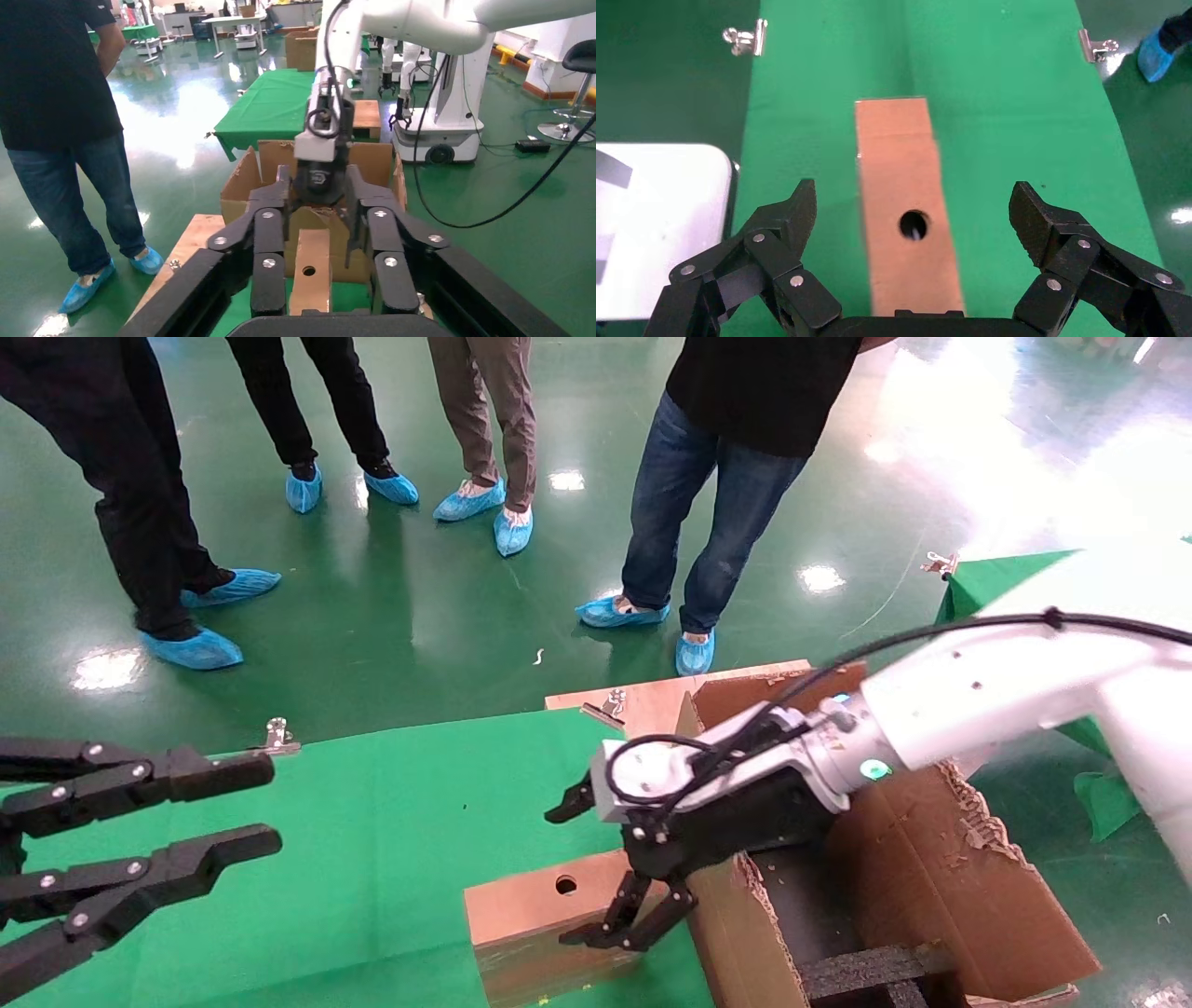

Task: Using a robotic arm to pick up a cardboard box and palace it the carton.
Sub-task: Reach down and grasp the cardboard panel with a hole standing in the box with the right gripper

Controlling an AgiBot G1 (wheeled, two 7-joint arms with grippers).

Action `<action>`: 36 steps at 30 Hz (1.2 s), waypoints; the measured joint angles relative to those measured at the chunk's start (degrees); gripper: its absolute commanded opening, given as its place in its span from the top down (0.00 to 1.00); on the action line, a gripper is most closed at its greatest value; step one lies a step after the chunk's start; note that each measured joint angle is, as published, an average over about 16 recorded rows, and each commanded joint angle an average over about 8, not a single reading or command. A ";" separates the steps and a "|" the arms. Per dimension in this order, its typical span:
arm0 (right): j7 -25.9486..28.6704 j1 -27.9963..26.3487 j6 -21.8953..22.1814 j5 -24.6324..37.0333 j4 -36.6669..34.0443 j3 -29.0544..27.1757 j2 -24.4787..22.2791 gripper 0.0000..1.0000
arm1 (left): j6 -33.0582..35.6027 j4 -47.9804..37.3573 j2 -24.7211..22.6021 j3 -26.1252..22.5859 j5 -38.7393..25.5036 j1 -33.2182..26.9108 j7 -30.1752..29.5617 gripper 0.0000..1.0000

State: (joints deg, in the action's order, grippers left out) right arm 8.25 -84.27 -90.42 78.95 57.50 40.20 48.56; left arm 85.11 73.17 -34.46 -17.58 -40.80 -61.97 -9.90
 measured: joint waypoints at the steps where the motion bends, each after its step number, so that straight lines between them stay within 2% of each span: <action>1: -0.42 -0.75 -0.02 0.61 -0.85 0.89 0.66 0.00 | 0.00 0.00 0.00 0.00 0.00 0.00 0.00 1.00; 15: -6.13 -9.55 -0.28 6.79 -10.52 13.48 8.76 0.00 | -0.01 0.00 0.01 -0.04 0.02 -0.01 0.02 0.99; 16: -6.45 -10.00 -0.28 6.95 -10.96 14.26 9.13 0.00 | -0.02 0.00 0.02 -0.04 0.03 -0.01 0.02 0.93; 21: -7.69 -11.82 -0.24 7.10 -12.80 17.45 10.47 0.00 | -0.02 0.00 0.02 -0.05 0.02 -0.01 0.02 0.30; 22: -7.88 -12.09 -0.22 7.04 -13.09 17.94 10.64 0.03 | -0.02 -0.01 0.02 -0.05 0.02 -0.01 0.03 0.18; 23: -8.05 -12.32 -0.20 6.95 -13.35 18.37 10.78 0.10 | -0.03 -0.01 0.02 -0.05 0.01 -0.01 0.03 0.06; 24: -8.20 -12.52 -0.18 6.85 -13.57 18.73 10.89 0.21 | -0.03 -0.01 0.02 -0.05 0.01 -0.01 0.03 0.00; 29: -8.68 -13.13 -0.10 6.36 -14.32 19.84 11.18 0.84 | -0.03 -0.01 0.03 -0.05 0.00 0.00 0.03 0.00; 30: -8.72 -13.18 -0.09 6.28 -14.40 19.93 11.20 0.94 | -0.04 -0.02 0.03 -0.05 -0.01 0.00 0.03 0.00; 32: -8.77 -13.24 -0.08 6.21 -14.50 20.04 11.23 1.00 | -0.04 -0.02 0.03 -0.05 -0.01 0.00 0.03 0.00; 36: -8.78 -13.24 -0.07 6.14 -14.50 20.03 11.21 1.00 | -0.04 -0.02 0.03 -0.06 -0.01 0.00 0.03 0.00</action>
State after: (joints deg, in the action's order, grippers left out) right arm -0.52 -97.51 -90.49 85.09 43.00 60.23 59.77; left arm 85.07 73.15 -34.43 -17.63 -40.81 -61.97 -9.87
